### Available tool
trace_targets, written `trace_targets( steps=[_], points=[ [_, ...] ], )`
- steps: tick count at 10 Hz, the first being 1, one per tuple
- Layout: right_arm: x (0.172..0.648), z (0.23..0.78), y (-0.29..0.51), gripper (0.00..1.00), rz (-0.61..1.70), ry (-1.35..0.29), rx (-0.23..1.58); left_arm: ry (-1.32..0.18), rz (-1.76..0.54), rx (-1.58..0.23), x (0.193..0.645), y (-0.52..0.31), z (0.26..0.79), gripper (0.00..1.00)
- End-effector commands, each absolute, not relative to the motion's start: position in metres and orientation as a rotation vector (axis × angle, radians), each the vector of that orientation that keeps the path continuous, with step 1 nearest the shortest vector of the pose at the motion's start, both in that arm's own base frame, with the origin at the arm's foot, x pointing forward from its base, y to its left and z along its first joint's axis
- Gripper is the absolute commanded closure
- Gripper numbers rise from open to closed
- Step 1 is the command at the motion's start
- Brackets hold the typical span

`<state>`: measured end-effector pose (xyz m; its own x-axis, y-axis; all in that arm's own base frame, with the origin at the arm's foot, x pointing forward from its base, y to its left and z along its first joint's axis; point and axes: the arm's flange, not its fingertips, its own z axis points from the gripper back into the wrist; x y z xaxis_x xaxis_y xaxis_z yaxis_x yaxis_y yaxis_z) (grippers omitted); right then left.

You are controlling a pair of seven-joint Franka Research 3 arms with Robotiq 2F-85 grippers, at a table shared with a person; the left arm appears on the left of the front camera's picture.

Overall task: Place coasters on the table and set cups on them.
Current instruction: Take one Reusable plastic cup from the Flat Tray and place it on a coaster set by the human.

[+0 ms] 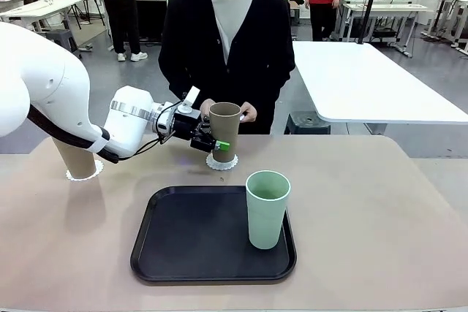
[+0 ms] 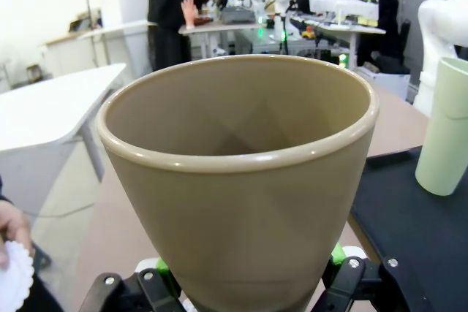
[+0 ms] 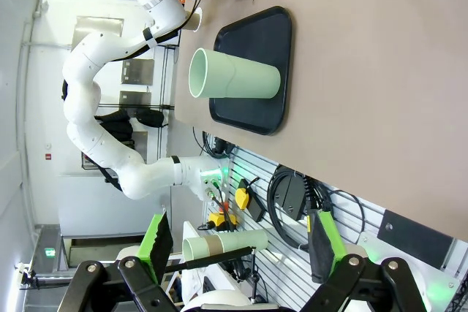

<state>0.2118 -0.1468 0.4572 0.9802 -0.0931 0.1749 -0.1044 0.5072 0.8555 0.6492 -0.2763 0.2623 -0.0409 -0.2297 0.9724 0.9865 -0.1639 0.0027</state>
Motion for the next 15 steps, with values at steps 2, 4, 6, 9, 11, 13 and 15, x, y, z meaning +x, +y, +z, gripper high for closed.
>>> trace_targets(
  steps=[2,4,6,9,11,13,15],
  points=[
    [0.213,0.456,-0.146,0.00,0.018,-0.228,1.063,-0.950,-1.458,-1.123,0.664,-0.276,0.258,0.17],
    [0.213,0.456,-0.146,0.00,0.018,-0.228,1.063,-0.952,-1.449,-1.122,0.667,-0.274,0.253,0.17],
    [0.213,0.456,-0.146,0.00,0.018,-0.228,1.063,-0.949,-1.445,-1.127,0.669,-0.276,0.252,0.17],
    [0.213,0.456,-0.146,0.00,0.018,-0.228,1.063,-0.946,-1.428,-1.142,0.668,-0.277,0.250,0.17],
    [0.213,0.456,-0.146,0.00,0.018,-0.228,1.063,-0.944,-1.419,-1.148,0.667,-0.277,0.249,0.17],
    [0.213,0.456,-0.146,0.00,0.018,-0.228,1.063,-0.943,-1.411,-1.148,0.667,-0.276,0.249,0.17],
    [0.213,0.456,-0.146,0.00,0.018,-0.228,1.063,-0.940,-1.411,-1.148,0.667,-0.275,0.249,0.17]
  ],
)
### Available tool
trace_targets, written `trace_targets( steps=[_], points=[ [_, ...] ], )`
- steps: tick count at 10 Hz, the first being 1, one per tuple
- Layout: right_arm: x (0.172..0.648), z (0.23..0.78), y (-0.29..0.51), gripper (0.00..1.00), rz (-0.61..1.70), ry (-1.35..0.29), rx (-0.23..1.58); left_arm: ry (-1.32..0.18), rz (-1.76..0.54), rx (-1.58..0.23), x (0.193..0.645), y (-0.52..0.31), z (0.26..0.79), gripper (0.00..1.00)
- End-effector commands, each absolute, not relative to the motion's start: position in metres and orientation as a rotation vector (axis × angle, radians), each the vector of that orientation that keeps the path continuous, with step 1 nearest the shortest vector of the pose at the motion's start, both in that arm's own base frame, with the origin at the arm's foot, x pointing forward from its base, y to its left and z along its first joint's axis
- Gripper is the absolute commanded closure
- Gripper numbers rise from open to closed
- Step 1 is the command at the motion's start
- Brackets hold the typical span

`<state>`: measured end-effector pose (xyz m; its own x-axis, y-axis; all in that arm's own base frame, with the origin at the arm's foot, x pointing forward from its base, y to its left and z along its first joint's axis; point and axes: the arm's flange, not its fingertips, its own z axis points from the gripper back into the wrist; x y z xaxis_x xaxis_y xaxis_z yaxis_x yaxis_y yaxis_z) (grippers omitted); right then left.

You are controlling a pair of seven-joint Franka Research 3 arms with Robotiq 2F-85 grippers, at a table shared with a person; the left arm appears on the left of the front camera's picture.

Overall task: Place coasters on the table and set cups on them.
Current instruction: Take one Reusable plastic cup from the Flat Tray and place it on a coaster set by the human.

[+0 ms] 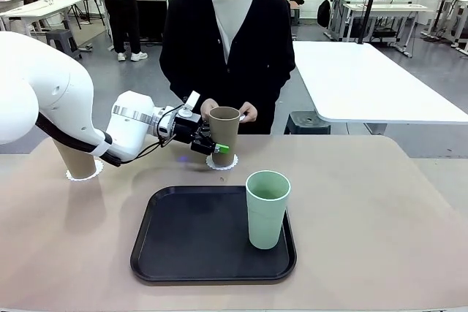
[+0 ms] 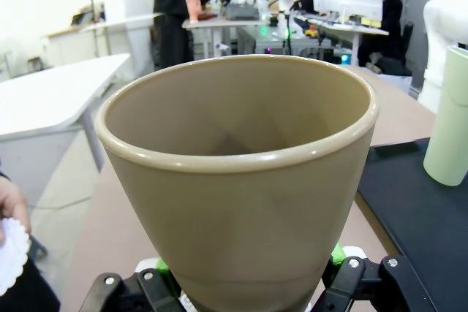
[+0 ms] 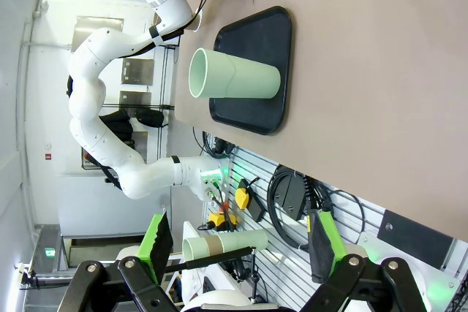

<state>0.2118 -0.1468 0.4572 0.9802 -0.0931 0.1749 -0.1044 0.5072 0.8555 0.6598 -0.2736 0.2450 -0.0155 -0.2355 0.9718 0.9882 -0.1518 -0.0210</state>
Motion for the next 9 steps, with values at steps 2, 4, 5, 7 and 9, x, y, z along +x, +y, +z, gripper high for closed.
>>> trace_targets(
  steps=[2,4,5,7,9],
  points=[
    [0.2131,0.4563,-0.1460,0.00,0.018,-0.228,1.063,-0.927,-1.413,-1.149,0.6666,-0.2743,0.2479,0.17],
    [0.2131,0.4563,-0.1460,0.00,0.018,-0.228,1.063,-0.914,-1.406,-1.148,0.6678,-0.2740,0.2453,0.17],
    [0.2131,0.4563,-0.1460,0.00,0.018,-0.228,1.063,-0.910,-1.396,-1.154,0.6686,-0.2735,0.2438,0.17],
    [0.2131,0.4563,-0.1460,0.00,0.018,-0.228,1.063,-0.910,-1.379,-1.176,0.6696,-0.2718,0.2409,0.17],
    [0.2131,0.4563,-0.1460,0.00,0.018,-0.228,1.063,-0.912,-1.383,-1.178,0.6697,-0.2709,0.2403,0.17]
  ],
)
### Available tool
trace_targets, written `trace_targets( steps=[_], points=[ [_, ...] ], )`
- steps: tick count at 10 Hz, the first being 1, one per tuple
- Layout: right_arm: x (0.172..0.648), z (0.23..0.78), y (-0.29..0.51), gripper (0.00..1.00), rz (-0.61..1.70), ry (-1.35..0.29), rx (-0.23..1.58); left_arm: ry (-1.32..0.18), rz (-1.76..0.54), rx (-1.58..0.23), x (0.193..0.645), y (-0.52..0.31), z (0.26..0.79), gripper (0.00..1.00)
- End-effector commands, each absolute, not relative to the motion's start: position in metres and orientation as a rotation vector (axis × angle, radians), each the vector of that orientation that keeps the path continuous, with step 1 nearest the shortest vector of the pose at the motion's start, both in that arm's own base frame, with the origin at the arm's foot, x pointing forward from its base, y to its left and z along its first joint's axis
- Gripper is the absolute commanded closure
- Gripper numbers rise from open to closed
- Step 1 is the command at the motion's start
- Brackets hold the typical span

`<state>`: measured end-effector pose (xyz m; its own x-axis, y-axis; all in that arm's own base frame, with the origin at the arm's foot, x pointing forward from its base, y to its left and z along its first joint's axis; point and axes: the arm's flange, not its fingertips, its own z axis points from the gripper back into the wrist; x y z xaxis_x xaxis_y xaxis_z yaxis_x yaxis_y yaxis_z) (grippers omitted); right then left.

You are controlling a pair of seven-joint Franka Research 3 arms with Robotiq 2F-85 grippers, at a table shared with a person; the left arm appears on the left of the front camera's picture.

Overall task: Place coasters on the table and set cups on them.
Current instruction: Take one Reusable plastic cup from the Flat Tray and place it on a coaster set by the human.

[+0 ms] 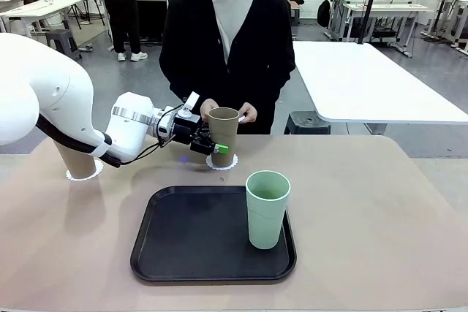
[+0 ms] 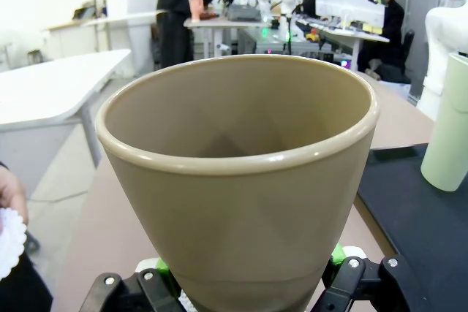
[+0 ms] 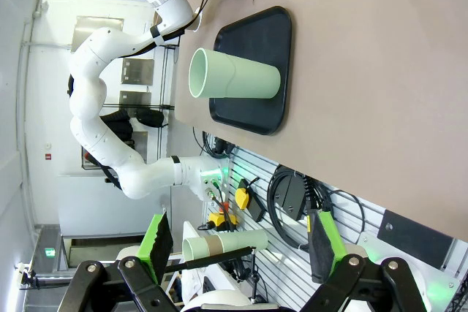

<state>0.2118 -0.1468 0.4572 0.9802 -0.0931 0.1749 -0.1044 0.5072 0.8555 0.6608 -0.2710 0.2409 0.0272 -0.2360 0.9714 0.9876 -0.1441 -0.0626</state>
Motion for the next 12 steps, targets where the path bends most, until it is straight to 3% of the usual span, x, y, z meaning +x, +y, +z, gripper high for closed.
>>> trace_targets(
  steps=[1,2,12],
  points=[
    [0.2131,0.4563,-0.1460,0.00,0.018,-0.228,1.063,-0.911,-1.386,-1.178,0.6697,-0.2703,0.2398,0.17],
    [0.2131,0.4563,-0.1460,0.00,0.018,-0.228,1.063,-0.907,-1.387,-1.181,0.6698,-0.2692,0.2393,0.00],
    [0.2131,0.4563,-0.1460,0.00,0.018,-0.228,1.063,-0.861,-1.445,-1.143,0.6671,-0.2609,0.2400,0.00]
  ],
)
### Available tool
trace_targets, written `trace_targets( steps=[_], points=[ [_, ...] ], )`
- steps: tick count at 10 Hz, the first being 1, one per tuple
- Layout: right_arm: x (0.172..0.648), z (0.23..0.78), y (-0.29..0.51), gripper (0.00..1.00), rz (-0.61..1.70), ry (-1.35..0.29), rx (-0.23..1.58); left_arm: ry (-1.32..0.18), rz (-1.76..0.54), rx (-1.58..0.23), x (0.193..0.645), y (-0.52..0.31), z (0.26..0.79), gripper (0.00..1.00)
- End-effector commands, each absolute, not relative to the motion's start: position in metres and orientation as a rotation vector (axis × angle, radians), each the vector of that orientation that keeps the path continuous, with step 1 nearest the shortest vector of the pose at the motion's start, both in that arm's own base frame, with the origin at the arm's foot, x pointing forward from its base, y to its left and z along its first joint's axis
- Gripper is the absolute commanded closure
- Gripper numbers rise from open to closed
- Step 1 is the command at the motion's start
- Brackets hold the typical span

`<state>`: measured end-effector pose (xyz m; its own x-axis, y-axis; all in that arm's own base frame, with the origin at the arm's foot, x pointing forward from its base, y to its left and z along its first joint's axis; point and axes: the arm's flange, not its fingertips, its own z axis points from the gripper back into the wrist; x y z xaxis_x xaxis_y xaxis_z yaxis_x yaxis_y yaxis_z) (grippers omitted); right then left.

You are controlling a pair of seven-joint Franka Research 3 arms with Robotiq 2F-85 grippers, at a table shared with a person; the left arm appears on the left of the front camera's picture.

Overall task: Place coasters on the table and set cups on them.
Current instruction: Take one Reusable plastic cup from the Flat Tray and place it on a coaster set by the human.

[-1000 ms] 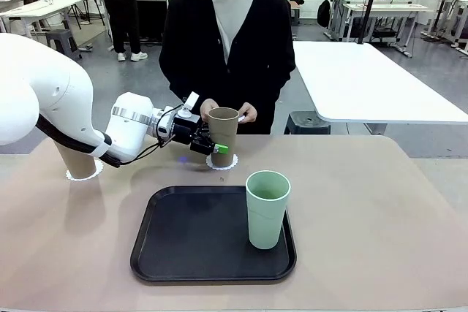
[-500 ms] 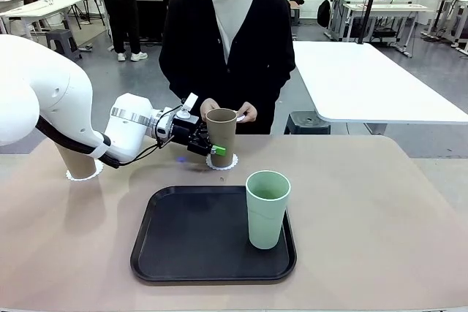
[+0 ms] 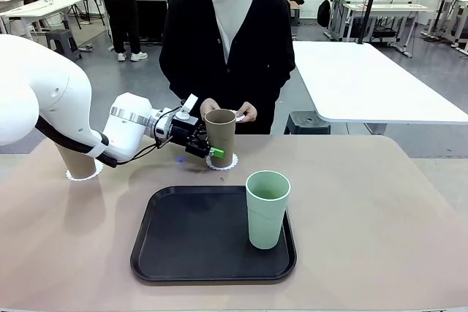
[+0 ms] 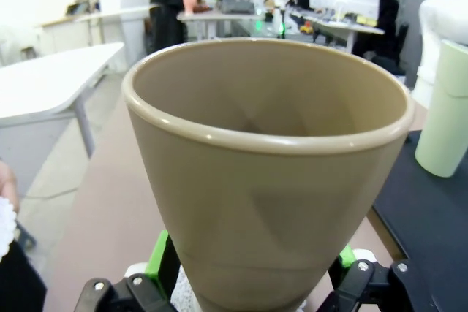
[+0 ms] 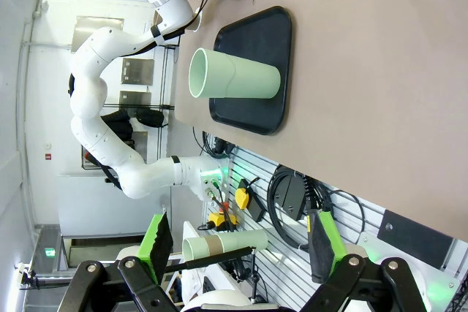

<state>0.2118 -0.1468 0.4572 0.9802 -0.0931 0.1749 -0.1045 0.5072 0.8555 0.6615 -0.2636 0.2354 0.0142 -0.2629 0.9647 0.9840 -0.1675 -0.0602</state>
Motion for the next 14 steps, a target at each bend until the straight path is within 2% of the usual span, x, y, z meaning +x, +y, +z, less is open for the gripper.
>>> trace_targets(
  steps=[1,10,13,14],
  points=[
    [0.213,0.456,-0.146,0.00,0.018,-0.228,1.063,-0.853,-1.458,-1.132,0.666,-0.260,0.240,0.00],
    [0.213,0.456,-0.146,0.00,0.018,-0.228,1.063,-0.781,-1.571,-0.884,0.655,-0.215,0.283,0.00],
    [0.213,0.456,-0.146,0.00,0.018,-0.228,1.063,-0.759,-1.603,-0.741,0.644,-0.195,0.308,0.00],
    [0.213,0.456,-0.146,0.00,0.018,-0.228,1.063,-0.703,-1.637,-0.635,0.628,-0.188,0.326,0.00]
  ],
)
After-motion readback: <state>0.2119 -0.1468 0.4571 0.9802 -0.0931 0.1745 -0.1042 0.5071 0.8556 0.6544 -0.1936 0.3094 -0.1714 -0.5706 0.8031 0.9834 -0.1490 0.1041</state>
